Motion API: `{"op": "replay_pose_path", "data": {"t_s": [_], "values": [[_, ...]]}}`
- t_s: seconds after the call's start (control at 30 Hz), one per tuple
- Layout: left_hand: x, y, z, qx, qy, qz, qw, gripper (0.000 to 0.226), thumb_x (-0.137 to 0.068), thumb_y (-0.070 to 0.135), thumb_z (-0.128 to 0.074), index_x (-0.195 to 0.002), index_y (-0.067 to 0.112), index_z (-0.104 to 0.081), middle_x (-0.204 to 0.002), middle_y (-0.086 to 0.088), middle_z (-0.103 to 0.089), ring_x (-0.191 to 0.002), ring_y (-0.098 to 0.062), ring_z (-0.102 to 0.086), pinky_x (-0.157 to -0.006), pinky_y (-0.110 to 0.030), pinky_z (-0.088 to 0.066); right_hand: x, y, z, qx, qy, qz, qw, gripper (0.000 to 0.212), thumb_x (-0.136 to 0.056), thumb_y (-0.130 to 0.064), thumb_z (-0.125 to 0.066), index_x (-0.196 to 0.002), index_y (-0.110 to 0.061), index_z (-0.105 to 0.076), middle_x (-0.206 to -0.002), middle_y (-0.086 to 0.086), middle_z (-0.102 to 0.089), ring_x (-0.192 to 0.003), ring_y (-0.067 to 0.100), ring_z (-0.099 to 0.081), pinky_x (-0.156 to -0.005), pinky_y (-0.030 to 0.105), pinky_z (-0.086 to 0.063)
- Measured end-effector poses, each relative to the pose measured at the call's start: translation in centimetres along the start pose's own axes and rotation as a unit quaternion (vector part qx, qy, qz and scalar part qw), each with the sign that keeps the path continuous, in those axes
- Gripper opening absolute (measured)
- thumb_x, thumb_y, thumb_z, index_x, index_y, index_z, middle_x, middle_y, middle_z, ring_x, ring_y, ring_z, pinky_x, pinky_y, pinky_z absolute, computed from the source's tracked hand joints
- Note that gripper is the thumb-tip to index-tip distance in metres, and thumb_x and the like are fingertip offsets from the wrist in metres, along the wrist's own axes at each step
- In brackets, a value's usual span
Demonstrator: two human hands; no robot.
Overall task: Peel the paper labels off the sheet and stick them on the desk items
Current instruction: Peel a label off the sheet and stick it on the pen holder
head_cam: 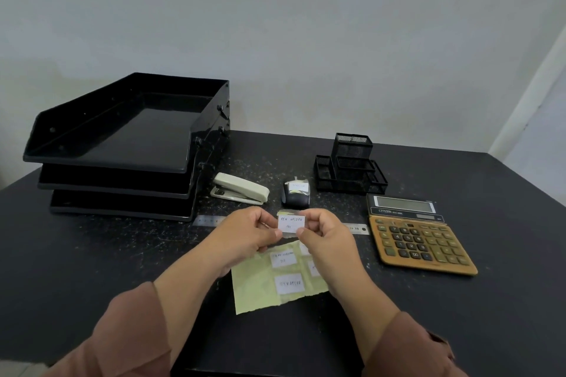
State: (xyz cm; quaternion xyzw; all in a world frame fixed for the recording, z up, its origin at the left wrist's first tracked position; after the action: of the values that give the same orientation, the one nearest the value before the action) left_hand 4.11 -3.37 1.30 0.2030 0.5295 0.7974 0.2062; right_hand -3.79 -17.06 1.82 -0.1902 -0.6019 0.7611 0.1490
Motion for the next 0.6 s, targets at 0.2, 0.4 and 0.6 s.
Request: {"op": "replay_pose_path", "data": {"t_s": [0.2, 0.4, 0.6], "values": [[1.2, -0.7, -0.9, -0.307, -0.023, -0.003, 0.951, 0.033, -0.066, 0.047, -0.074, -0.085, 0.031, -0.053, -0.085, 0.012, -0.056, -0.077, -0.006, -0.054, -0.064, -0.023, -0.042, -0.5, 0.8, 0.1, 0.033, -0.004, -0.026, 0.999, 0.020, -0.082, -0.009, -0.057, -0.093, -0.025, -0.062, -0.080, 0.000, -0.063, -0.067, 0.011, -0.055, -0.069, 0.033, -0.052], [0.0, -0.5, -1.2, -0.355, -0.027, -0.039, 0.934, 0.041, -0.072, 0.039, -0.074, -0.107, 0.027, -0.059, -0.108, 0.008, -0.049, -0.104, -0.010, -0.048, -0.089, -0.026, -0.043, -0.5, 1.3, -0.2, 0.054, -0.004, -0.026, 0.998, 0.022, -0.082, -0.010, -0.056, -0.088, -0.031, -0.061, -0.081, 0.003, -0.065, -0.069, 0.012, -0.056, -0.071, 0.037, -0.054], [-1.3, 0.0, -1.5, -0.377, -0.027, -0.051, 0.925, 0.041, -0.074, 0.037, -0.073, -0.111, 0.027, -0.059, -0.109, 0.008, -0.047, -0.108, -0.013, -0.045, -0.093, -0.029, -0.042, -0.6, 1.2, 0.5, 0.024, 0.011, -0.033, 0.999, 0.023, -0.082, -0.010, -0.057, -0.085, -0.032, -0.059, -0.072, -0.007, -0.059, -0.068, 0.010, -0.057, -0.063, 0.031, -0.055]]}}
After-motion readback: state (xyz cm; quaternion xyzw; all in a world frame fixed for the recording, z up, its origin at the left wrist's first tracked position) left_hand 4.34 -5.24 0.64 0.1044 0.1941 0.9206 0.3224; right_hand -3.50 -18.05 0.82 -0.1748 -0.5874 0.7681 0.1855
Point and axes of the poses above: each hand's wrist, its own x-axis away from the middle knuckle, its own z-axis out of the back of the hand, y = z × x, the point moved 8 cm from there along -x, towards the middle knuckle
